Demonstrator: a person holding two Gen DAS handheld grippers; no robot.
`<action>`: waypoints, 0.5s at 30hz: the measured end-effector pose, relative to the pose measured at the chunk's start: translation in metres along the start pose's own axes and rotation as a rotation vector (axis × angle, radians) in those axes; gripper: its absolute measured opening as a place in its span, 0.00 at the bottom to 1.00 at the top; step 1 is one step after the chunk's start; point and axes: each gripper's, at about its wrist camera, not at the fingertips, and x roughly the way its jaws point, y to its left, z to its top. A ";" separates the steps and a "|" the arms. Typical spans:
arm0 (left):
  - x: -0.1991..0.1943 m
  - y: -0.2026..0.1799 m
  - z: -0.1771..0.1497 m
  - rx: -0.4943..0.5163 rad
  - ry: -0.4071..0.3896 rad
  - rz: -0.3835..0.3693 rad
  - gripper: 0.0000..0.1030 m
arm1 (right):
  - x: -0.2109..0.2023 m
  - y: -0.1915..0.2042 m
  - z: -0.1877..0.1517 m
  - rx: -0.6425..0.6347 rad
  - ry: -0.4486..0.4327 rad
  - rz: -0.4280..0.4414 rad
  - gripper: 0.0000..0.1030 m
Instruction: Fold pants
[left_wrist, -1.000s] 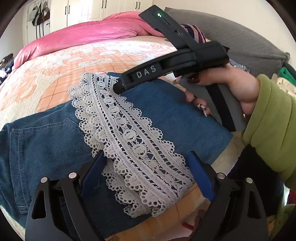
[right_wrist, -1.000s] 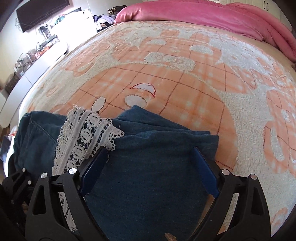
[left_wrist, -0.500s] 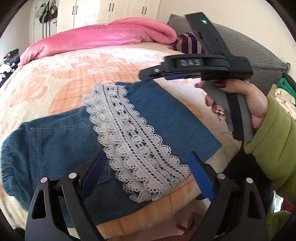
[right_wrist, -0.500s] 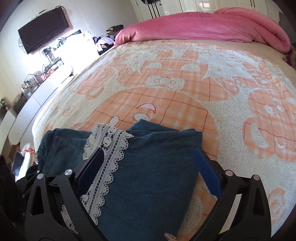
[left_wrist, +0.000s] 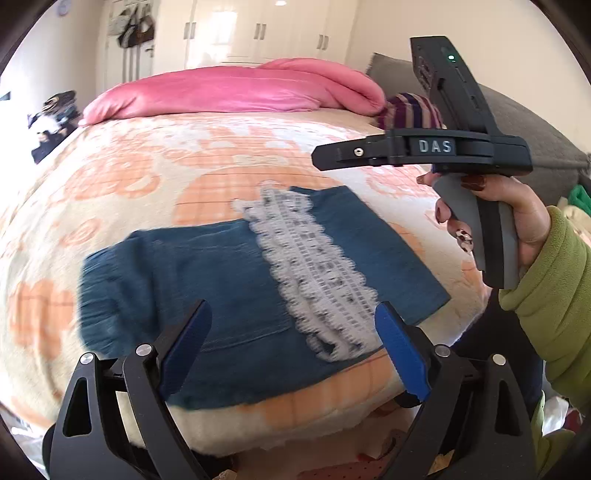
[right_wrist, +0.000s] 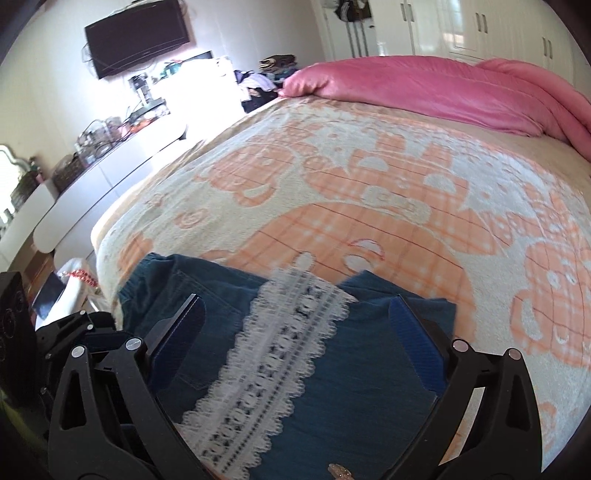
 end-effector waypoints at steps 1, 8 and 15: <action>-0.005 0.006 -0.002 -0.016 -0.002 0.011 0.88 | 0.004 0.010 0.004 -0.025 0.007 0.009 0.91; -0.023 0.035 -0.019 -0.073 -0.002 0.060 0.96 | 0.029 0.054 0.018 -0.114 0.054 0.046 0.91; -0.029 0.073 -0.035 -0.227 0.007 0.069 0.96 | 0.059 0.093 0.023 -0.198 0.121 0.103 0.91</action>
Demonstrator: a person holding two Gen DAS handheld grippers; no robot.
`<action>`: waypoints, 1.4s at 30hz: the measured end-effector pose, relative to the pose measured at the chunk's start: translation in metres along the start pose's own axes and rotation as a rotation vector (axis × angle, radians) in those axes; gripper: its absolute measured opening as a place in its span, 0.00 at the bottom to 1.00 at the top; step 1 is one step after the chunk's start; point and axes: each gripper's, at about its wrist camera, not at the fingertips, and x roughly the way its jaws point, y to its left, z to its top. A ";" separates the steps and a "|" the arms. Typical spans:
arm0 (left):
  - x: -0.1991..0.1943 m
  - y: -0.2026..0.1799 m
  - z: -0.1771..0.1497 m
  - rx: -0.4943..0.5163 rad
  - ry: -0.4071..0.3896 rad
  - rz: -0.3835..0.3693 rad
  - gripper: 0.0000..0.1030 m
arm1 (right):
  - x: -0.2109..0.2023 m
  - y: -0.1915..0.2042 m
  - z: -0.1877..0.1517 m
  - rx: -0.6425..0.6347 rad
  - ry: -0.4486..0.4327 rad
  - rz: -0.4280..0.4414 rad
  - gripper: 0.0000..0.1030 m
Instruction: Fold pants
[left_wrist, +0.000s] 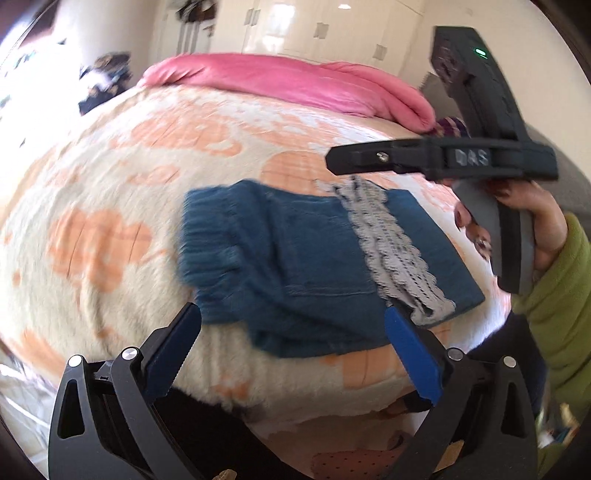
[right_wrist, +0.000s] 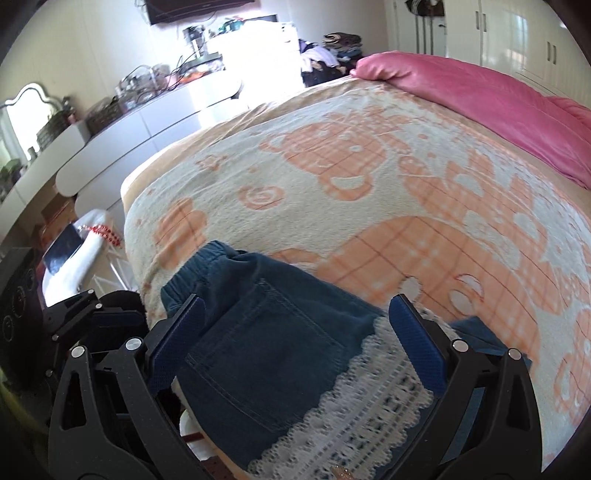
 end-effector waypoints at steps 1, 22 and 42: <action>0.000 0.006 -0.001 -0.028 0.002 -0.011 0.96 | 0.006 0.006 0.003 -0.015 0.012 0.014 0.91; 0.047 0.032 -0.011 -0.274 0.042 -0.201 0.96 | 0.134 0.048 0.028 -0.109 0.306 0.228 0.54; 0.086 -0.061 0.051 -0.161 0.086 -0.317 0.96 | -0.024 -0.072 -0.004 0.132 -0.085 0.414 0.26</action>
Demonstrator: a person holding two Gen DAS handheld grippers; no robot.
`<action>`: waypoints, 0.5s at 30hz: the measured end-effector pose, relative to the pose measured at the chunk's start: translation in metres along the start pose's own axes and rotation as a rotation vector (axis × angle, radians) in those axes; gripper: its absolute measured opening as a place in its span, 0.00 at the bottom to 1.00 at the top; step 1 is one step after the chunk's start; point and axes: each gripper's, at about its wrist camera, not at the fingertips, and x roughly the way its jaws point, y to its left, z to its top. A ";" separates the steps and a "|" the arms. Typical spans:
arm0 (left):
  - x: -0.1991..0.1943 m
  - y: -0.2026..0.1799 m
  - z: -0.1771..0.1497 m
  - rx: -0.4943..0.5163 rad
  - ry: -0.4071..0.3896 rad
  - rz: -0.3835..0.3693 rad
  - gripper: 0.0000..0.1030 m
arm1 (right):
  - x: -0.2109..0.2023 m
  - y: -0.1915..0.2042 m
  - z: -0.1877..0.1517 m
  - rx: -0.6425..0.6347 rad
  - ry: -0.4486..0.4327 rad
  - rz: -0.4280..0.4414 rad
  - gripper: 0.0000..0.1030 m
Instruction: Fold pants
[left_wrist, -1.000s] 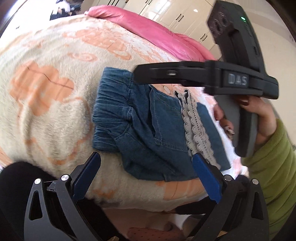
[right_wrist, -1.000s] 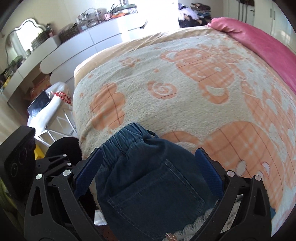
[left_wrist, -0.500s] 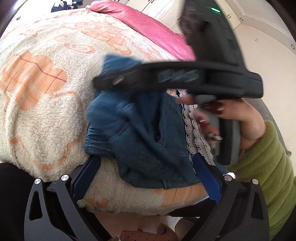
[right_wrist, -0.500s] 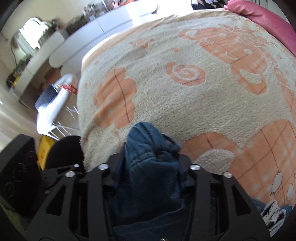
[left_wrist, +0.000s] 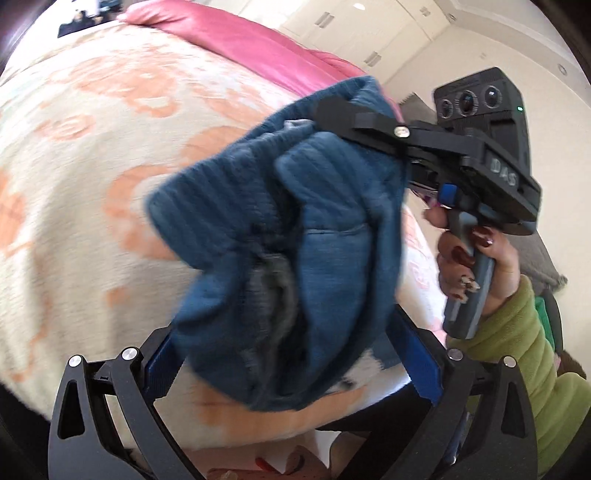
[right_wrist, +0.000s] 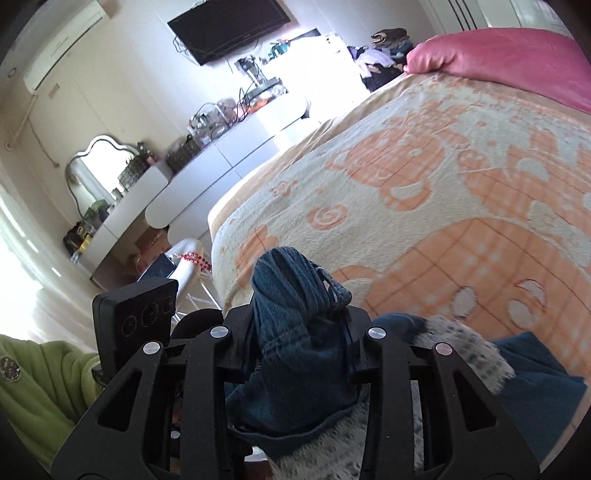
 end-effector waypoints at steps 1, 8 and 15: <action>0.006 -0.011 0.002 0.017 0.001 -0.018 0.96 | -0.005 -0.004 -0.003 0.007 -0.007 -0.007 0.26; 0.038 -0.063 0.008 0.090 0.030 -0.054 0.96 | -0.046 -0.036 -0.029 0.092 -0.105 -0.052 0.40; 0.062 -0.093 0.001 0.176 0.099 -0.075 0.96 | -0.083 -0.062 -0.073 0.142 -0.097 -0.225 0.42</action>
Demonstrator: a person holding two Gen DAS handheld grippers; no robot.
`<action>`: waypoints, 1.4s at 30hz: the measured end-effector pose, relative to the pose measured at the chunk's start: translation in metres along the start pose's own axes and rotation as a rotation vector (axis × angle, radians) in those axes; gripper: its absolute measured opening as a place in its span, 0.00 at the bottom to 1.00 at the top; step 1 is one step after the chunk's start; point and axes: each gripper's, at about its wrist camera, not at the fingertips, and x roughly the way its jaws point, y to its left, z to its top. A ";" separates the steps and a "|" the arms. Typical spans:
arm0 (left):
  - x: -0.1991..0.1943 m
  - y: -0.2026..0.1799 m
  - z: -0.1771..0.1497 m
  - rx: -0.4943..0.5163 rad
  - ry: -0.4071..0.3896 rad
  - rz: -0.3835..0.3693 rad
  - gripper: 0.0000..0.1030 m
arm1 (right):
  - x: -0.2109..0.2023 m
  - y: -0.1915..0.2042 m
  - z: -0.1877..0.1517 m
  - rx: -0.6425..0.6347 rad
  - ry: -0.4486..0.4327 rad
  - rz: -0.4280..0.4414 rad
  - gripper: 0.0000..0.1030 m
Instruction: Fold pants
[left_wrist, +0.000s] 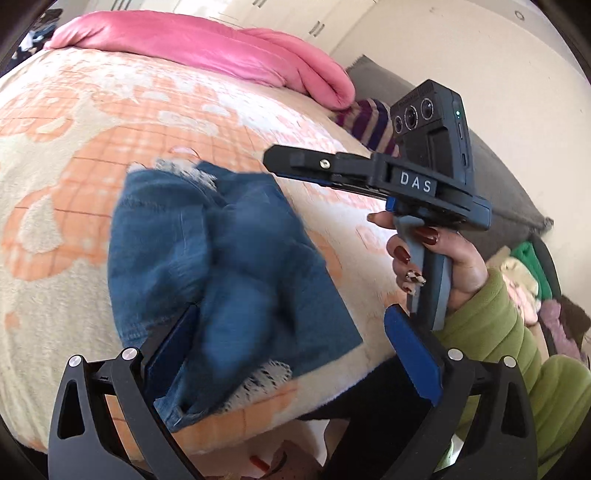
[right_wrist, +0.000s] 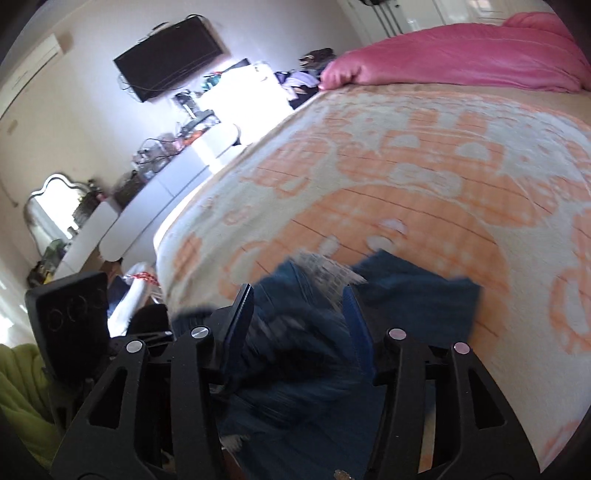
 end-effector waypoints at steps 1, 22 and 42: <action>0.006 -0.003 0.002 0.002 0.012 0.000 0.96 | -0.002 -0.001 -0.006 -0.001 0.003 -0.011 0.42; -0.016 -0.013 -0.019 0.098 0.018 0.047 0.96 | -0.033 0.005 -0.029 0.008 -0.031 -0.187 0.79; -0.042 0.030 0.008 0.097 -0.046 0.241 0.96 | -0.086 0.081 -0.097 -0.188 -0.158 -0.243 0.90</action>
